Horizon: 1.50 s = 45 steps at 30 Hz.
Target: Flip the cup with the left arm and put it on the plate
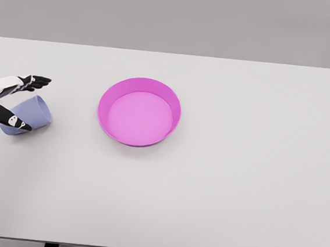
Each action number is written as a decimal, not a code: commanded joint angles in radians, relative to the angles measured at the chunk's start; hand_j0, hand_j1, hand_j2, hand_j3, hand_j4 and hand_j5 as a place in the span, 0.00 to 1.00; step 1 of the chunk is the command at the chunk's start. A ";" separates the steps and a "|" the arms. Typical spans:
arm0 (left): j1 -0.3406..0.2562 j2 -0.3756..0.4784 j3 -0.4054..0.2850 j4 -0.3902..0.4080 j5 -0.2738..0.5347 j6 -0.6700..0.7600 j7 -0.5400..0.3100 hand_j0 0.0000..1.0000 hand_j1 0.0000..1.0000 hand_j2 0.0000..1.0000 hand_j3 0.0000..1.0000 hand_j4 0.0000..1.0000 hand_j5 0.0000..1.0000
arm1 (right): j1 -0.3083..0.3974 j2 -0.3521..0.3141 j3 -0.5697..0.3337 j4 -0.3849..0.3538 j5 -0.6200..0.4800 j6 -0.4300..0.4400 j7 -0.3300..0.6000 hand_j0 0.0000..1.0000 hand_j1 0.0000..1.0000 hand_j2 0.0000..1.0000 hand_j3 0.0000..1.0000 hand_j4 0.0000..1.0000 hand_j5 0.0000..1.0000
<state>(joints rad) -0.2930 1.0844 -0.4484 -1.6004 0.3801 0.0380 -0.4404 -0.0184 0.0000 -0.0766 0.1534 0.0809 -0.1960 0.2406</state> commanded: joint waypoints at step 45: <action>0.032 -0.047 -0.045 0.046 -0.072 0.057 0.057 0.99 0.99 0.99 0.99 0.99 0.99 | 0.000 0.000 0.000 0.000 0.000 0.000 0.000 1.00 1.00 1.00 1.00 1.00 1.00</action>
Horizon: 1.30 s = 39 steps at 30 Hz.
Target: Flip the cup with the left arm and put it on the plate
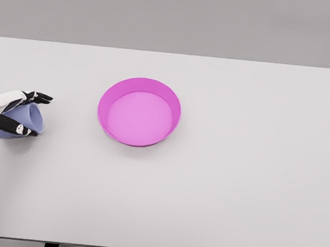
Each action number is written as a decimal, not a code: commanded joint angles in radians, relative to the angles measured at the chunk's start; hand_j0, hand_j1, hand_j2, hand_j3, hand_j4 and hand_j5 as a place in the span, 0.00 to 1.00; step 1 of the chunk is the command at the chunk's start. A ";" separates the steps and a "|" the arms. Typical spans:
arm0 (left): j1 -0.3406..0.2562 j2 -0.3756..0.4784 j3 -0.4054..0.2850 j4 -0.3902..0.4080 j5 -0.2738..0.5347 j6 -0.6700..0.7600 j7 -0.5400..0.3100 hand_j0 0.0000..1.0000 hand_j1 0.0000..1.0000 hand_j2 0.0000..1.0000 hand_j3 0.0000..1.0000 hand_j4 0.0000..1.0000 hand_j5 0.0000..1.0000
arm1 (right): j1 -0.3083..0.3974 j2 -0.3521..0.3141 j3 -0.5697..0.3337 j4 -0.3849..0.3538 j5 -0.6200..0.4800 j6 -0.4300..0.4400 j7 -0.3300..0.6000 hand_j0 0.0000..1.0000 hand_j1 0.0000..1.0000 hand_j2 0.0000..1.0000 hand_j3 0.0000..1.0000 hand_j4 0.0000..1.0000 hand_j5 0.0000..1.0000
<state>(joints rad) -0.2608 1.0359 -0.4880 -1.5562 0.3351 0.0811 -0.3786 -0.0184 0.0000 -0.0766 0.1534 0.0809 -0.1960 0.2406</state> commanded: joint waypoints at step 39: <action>-0.170 -0.668 0.023 0.084 0.145 -0.553 -0.051 0.48 0.48 0.48 0.48 0.48 0.48 | 0.000 0.000 0.000 0.000 0.000 0.000 0.000 1.00 1.00 1.00 1.00 1.00 1.00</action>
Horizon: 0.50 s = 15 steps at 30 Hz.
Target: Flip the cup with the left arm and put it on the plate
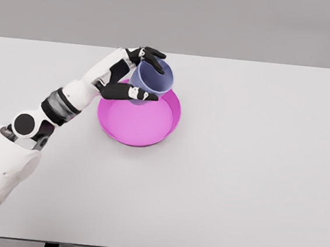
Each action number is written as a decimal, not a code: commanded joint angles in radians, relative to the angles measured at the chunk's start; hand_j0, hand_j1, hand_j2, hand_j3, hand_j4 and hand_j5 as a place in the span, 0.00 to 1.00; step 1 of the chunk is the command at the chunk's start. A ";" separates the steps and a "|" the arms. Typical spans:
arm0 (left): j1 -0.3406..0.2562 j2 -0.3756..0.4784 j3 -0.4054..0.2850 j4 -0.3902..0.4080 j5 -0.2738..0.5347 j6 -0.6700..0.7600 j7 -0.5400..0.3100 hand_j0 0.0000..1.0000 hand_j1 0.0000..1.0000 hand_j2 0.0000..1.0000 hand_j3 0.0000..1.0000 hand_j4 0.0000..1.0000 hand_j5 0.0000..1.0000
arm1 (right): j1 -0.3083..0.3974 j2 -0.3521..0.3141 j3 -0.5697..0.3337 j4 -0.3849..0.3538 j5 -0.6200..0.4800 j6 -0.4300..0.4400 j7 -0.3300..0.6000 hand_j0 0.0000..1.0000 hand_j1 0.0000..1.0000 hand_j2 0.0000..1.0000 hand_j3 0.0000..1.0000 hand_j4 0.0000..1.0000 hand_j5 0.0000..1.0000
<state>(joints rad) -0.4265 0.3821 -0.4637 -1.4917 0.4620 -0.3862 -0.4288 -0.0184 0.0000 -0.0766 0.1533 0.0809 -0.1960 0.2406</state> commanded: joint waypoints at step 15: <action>-0.005 0.003 -0.124 0.114 0.204 -0.225 0.021 0.50 0.50 0.50 0.50 0.50 0.50 | 0.000 0.000 0.000 0.000 0.002 0.000 0.000 1.00 1.00 1.00 1.00 1.00 1.00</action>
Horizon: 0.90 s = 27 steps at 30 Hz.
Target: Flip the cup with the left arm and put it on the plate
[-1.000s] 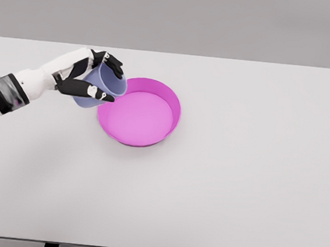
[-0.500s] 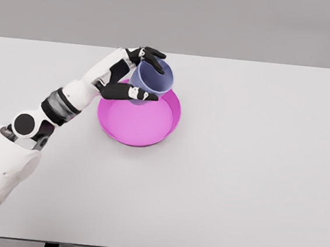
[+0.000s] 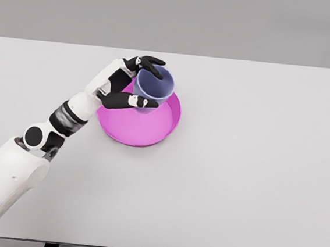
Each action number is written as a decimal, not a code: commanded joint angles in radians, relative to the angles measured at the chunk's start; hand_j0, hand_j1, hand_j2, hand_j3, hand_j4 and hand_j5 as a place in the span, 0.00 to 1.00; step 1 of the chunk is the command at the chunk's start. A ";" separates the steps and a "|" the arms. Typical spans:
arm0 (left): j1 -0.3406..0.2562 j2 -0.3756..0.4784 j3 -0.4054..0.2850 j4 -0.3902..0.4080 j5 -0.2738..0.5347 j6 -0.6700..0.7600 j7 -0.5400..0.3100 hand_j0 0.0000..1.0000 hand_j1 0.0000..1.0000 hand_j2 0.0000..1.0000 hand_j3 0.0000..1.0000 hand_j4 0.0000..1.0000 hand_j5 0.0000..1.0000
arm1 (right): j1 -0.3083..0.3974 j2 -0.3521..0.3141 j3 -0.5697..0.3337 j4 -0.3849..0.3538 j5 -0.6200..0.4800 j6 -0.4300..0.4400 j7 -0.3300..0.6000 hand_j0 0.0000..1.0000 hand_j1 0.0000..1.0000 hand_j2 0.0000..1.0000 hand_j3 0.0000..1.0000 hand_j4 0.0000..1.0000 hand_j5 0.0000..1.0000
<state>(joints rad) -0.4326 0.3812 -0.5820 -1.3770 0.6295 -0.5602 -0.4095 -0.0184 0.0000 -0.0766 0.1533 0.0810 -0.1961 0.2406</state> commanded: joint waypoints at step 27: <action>-0.038 -0.001 -0.096 0.144 0.078 -0.051 0.058 0.81 0.81 0.81 0.81 0.81 0.81 | 0.000 0.000 0.000 0.000 0.000 0.000 0.000 1.00 1.00 1.00 1.00 1.00 1.00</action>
<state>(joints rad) -0.4694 0.3768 -0.6787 -1.2286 0.7028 -0.6111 -0.3524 -0.0184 0.0000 -0.0766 0.1533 0.0809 -0.1962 0.2406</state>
